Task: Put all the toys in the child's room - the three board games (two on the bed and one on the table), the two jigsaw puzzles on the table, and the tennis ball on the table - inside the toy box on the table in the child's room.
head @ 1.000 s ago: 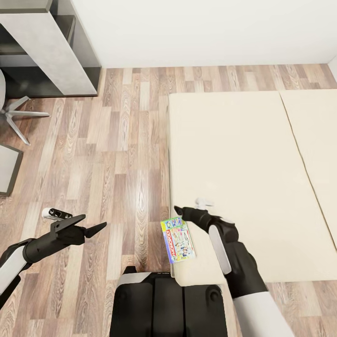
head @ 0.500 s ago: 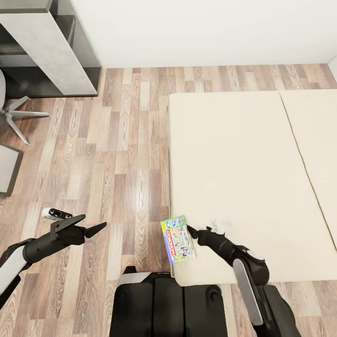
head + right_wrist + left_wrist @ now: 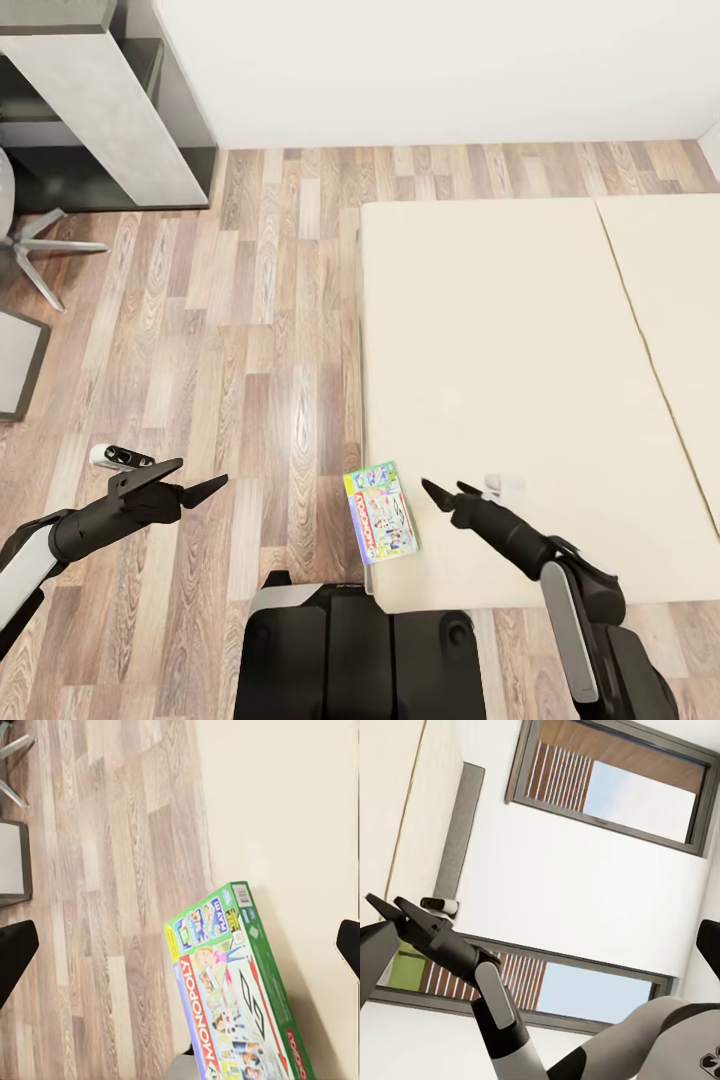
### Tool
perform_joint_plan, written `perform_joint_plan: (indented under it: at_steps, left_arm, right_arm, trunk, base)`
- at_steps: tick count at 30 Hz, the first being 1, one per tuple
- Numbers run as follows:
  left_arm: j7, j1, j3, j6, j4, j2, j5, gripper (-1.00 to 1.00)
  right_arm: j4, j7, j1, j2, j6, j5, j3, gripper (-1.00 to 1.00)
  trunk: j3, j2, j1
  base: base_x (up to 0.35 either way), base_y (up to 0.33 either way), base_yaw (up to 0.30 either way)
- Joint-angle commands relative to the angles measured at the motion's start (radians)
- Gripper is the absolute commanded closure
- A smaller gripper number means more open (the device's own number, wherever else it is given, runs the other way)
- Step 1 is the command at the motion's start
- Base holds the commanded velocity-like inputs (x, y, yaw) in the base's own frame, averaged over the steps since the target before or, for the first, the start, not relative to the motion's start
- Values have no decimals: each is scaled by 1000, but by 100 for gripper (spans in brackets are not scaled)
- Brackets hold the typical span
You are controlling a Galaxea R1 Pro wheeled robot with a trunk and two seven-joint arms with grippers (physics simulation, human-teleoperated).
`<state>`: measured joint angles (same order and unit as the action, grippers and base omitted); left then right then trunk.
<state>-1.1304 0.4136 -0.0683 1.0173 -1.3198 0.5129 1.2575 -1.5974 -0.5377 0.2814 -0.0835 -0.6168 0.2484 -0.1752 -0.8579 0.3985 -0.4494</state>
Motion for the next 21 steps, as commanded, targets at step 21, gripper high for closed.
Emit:
perform_joint_plan:
  at_steps: [21]
  left_arm:
    - [0,1,-2,4,1,1,3,-100]
  right_arm:
    - [1,-6,-3,-2,-3,2,-14,-100]
  trunk:
    - [12,1,-1]
  base:
    - [0,0,24]
